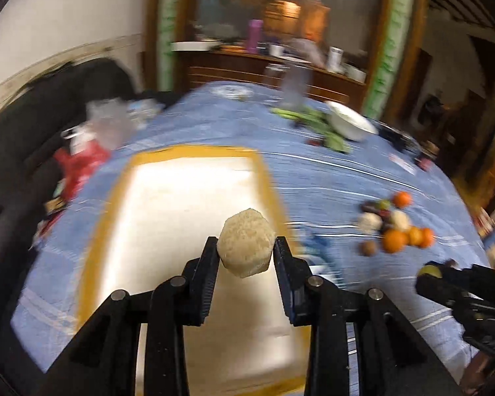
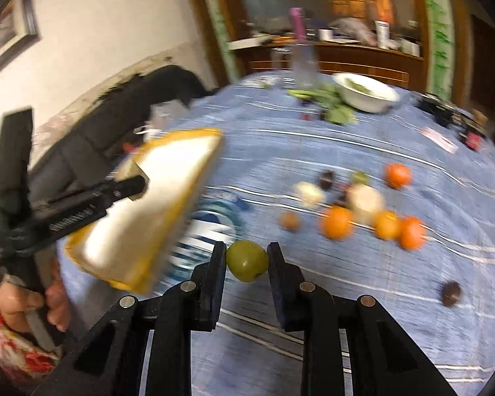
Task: Organize fruits
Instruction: 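Carry both items over the yellow-rimmed tray and open both tools to release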
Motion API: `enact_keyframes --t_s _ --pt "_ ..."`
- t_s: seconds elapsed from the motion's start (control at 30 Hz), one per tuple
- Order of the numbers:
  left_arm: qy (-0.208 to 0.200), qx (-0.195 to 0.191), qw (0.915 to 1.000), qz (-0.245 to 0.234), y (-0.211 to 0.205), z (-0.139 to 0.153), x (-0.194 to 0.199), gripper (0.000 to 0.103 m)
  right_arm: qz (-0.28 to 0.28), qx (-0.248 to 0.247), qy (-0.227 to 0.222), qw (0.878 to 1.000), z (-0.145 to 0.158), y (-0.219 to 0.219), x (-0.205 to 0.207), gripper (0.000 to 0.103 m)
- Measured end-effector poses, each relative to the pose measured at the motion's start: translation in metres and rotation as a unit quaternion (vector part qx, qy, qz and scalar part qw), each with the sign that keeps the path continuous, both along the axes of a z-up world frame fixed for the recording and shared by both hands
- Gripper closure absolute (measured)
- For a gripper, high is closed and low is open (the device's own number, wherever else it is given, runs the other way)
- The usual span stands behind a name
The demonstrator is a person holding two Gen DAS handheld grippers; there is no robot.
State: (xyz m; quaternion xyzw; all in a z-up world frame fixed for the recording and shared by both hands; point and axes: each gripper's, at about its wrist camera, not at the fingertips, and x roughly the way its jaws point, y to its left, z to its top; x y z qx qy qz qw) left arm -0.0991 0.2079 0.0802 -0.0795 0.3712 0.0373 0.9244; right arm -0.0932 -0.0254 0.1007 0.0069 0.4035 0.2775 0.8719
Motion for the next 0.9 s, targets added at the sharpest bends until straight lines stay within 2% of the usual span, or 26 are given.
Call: enact_keyframes --t_s 0.13,0.23,0.37,0.47,0.6,0.67,0.7,0.73,0.9 --pt "0.013 -0.011 0.9981 0.06 0.048 -0.011 -0.011 0.07 0.052 0.021 0.016 0.998 0.004 0.056 0.001 0.075" --pt "0.031 -0.013 0.9955 0.088 0.074 -0.024 -0.015 0.07 0.079 0.014 0.022 0.997 -0.002 0.093 0.004 0.075" --pt "0.044 -0.021 0.9945 0.093 0.087 -0.04 -0.019 0.07 0.104 -0.021 0.034 0.994 -0.025 0.143 0.005 0.075" --pt "0.036 -0.02 0.9953 0.088 0.084 -0.04 -0.021 0.07 0.11 -0.041 0.038 0.992 -0.041 0.165 0.005 0.075" --pt "0.032 -0.035 0.9953 0.085 0.084 -0.038 -0.019 0.059 0.107 -0.046 0.05 0.992 -0.051 0.172 0.007 0.074" --pt "0.026 -0.04 0.9951 0.086 0.084 -0.035 -0.021 0.049 0.105 -0.043 0.054 0.992 -0.052 0.172 0.008 0.062" --pt "0.022 -0.043 0.995 0.088 0.084 -0.032 -0.023 0.045 0.104 -0.039 0.052 0.992 -0.05 0.169 0.007 0.05" --pt "0.02 -0.049 0.9947 0.088 0.085 -0.03 -0.025 0.045 0.099 -0.034 0.047 0.993 -0.047 0.165 0.006 0.045" --pt "0.013 -0.068 0.9932 0.093 0.085 -0.018 -0.03 0.037 0.082 -0.008 0.041 0.996 -0.033 0.141 0.006 0.045"
